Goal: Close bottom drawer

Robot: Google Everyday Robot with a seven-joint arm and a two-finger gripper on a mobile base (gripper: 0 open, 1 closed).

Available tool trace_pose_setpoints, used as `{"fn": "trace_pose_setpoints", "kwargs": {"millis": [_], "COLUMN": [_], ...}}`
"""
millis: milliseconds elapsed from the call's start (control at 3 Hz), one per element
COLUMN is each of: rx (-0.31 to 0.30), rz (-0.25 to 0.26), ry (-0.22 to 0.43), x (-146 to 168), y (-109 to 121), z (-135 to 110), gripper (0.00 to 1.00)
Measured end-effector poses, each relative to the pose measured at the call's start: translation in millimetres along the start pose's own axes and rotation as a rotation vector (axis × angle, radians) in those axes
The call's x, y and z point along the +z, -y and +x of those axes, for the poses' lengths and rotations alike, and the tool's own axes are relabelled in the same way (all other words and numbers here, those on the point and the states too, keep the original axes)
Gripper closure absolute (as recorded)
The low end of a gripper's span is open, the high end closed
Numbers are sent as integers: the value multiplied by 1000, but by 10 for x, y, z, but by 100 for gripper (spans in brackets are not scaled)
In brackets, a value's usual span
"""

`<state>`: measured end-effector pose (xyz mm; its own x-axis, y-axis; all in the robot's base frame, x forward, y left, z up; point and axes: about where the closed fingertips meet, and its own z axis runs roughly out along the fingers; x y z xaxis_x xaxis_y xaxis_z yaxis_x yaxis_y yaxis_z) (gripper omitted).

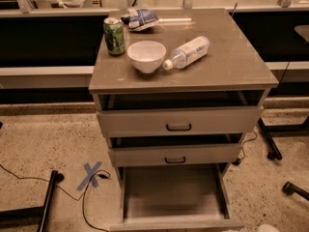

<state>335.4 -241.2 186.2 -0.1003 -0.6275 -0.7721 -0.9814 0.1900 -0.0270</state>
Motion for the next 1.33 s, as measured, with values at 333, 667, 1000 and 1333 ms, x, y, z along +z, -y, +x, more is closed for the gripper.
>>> {"fn": "trace_pose_setpoints", "kwargs": {"millis": [333,667,1000,1333], "rx": [-13,-33,-44,-52], "rz": [61,131,160,196], "ry": [40,66,74,83], "x": [137,312,388,442], "y": [112,370,545,786], "z": [39,35,10,-52], "gripper": [100,100,100,100]}}
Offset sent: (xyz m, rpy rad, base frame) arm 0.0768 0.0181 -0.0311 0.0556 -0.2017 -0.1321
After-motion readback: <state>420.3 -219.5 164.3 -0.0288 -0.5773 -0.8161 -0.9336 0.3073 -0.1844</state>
